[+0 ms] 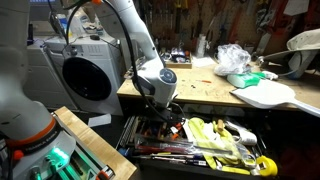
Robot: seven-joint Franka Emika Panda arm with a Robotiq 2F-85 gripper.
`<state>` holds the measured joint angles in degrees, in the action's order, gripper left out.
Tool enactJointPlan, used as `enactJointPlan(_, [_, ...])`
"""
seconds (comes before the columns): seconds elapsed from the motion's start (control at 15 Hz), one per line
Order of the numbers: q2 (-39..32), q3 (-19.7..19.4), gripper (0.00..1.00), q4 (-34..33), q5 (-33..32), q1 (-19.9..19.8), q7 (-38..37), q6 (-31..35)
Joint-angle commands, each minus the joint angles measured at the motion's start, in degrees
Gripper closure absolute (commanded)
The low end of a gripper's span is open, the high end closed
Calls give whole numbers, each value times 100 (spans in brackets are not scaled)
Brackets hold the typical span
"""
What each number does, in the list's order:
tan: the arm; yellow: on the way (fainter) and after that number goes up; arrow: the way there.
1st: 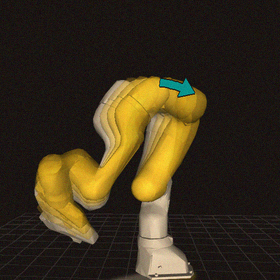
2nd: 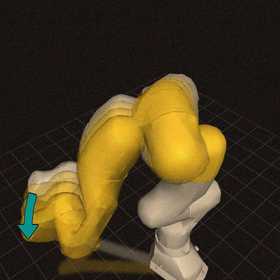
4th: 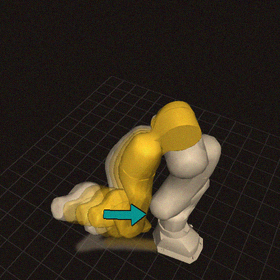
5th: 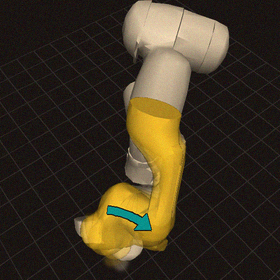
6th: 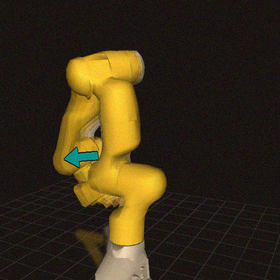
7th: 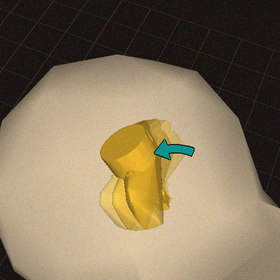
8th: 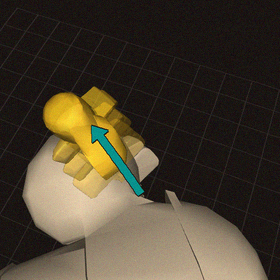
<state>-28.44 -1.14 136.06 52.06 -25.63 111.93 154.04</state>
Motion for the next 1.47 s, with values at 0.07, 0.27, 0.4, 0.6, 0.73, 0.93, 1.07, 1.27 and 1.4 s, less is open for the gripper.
enactJointPlan(0.07, [-148, 49, 65, -57, 230, 13, 285, 246])
enactJointPlan(0.27, [-184, 136, 89, -64, 244, -44, 320, 461])
enactJointPlan(0.4, [-190, 169, 87, -58, 258, -59, 332, 534])
enactJointPlan(0.6, [44, 142, 88, 117, 201, -73, 302, 429])
enactJointPlan(0.73, [235, 99, 88, 284, 147, -59, 268, 380])
enactJointPlan(0.93, [382, -101, 88, 486, -124, 54, 43, 364])
enactJointPlan(1.07, [458, -203, 88, 606, -206, 50, 46, 382])
enactJointPlan(1.27, [584, -395, 88, 761, -311, 22, 60, 363])
enactJointPlan(1.4, [717, -536, 88, 851, -425, 7, 70, 293])
